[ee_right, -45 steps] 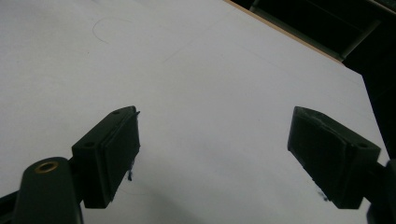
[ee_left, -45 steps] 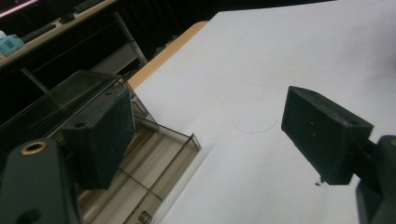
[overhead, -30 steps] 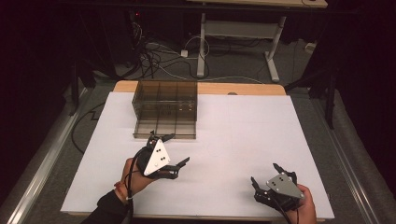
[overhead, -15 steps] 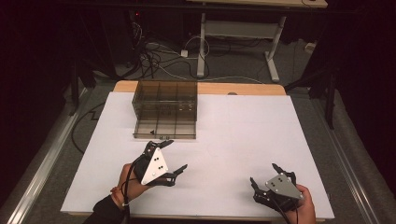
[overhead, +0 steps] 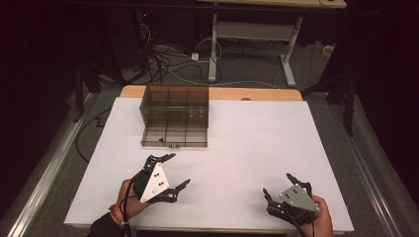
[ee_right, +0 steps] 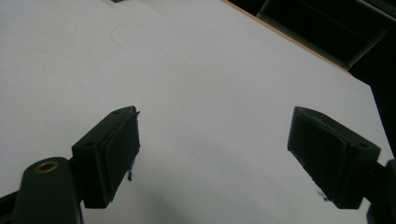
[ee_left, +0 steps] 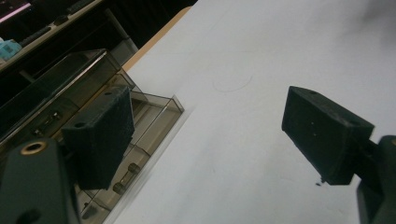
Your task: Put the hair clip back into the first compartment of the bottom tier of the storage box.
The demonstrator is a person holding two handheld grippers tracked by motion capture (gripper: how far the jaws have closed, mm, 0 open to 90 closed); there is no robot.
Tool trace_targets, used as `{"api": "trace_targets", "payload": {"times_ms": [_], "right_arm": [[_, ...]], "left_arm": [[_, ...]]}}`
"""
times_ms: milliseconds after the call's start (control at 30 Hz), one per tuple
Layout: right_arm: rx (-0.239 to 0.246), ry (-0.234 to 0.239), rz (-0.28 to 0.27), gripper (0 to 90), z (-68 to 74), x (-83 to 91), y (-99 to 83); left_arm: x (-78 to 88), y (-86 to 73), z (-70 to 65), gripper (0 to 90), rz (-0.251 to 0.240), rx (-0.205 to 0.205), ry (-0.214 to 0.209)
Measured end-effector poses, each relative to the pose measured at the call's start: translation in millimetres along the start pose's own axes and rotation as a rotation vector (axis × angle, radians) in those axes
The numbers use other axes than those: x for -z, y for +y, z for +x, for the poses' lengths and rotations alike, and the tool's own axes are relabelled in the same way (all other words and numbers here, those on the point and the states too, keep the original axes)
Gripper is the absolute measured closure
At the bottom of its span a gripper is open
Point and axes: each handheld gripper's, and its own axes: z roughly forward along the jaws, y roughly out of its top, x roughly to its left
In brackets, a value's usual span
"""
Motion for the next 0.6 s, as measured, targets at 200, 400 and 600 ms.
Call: {"api": "trace_targets", "payload": {"times_ms": [200, 400, 600], "right_arm": [[0.001, 0.004, -0.006, 17.1, 1.2, 0.9, 0.8], [0.002, 0.007, -0.007, 17.1, 1.6, 1.3, 1.0], [0.001, 0.008, -0.007, 17.1, 1.8, 1.2, 1.2]], "left_arm": [[1.3, -10.3, -0.8, 16.0, 0.015, 0.006, -0.001], [3.1, -21.6, 1.3, 16.0, 0.029, 0.031, -0.001], [6.5, -32.4, 1.6, 16.0, 0.050, 0.048, 0.000]]}}
